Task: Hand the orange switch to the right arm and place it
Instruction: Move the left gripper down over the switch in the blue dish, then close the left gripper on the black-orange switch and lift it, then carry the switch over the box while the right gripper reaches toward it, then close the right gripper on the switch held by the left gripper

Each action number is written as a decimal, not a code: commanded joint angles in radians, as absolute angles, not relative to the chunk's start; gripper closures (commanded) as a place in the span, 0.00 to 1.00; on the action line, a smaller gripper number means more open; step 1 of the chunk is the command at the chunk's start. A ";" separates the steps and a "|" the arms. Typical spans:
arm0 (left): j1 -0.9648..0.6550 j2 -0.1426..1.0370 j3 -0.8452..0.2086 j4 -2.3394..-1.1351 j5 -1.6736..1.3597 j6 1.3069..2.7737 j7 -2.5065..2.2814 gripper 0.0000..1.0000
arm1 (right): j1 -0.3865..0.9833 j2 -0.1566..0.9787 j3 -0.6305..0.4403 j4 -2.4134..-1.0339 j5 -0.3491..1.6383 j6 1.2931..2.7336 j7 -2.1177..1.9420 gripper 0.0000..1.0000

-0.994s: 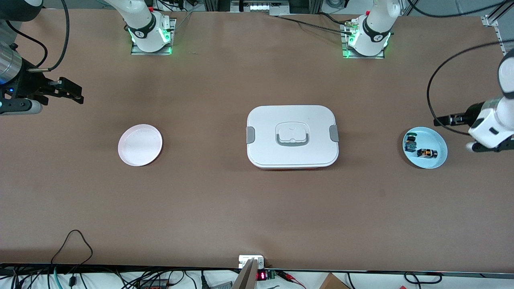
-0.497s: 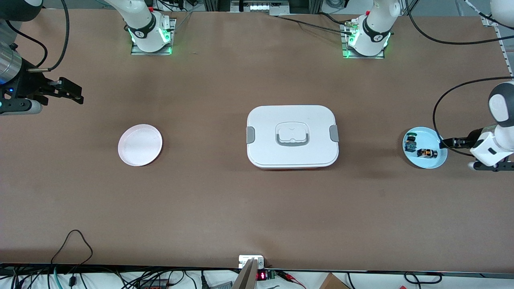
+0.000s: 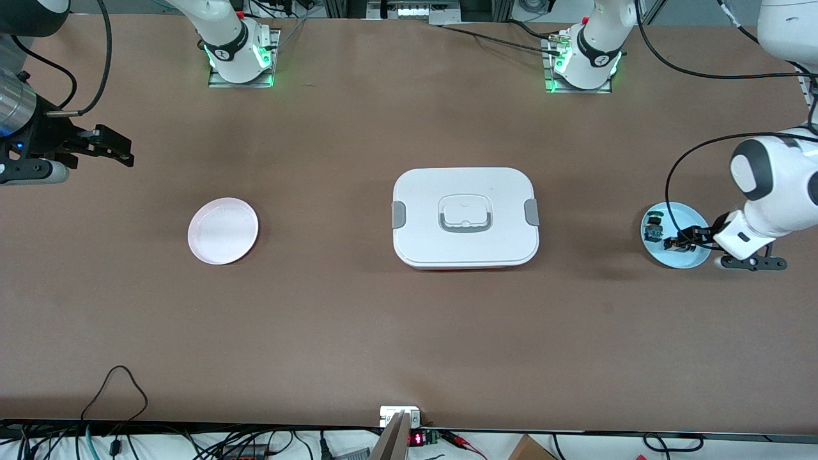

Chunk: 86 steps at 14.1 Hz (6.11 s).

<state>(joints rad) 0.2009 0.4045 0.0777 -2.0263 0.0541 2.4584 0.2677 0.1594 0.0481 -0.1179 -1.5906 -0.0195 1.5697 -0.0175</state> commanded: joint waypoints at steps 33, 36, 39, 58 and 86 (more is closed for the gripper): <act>0.255 0.463 0.060 -2.086 0.032 2.689 0.363 0.69 | 0.161 0.052 -0.114 -1.580 -0.020 1.575 -0.009 0.00; 0.255 0.437 0.058 -2.017 0.032 2.633 0.446 0.69 | 0.161 0.054 -0.114 -1.580 -0.018 1.577 -0.009 0.00; 0.242 0.423 0.055 -1.896 0.032 2.427 0.500 0.69 | 0.160 0.051 -0.115 -1.577 -0.017 1.568 -0.008 0.00; 0.274 0.413 -0.498 -1.453 -0.645 1.511 0.722 0.96 | 0.172 0.069 -0.115 -1.578 0.298 1.574 -0.048 0.00; -0.057 0.489 -0.715 -1.637 -1.790 2.442 2.114 0.96 | 0.371 0.330 -0.112 -1.799 1.651 1.657 -0.169 0.00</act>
<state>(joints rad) -0.0531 0.4887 -0.7116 -1.6448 -1.7515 2.4304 2.0744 0.3616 0.3002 -0.1081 -1.8174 1.6146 1.6864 -0.1342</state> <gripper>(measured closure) 0.273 0.000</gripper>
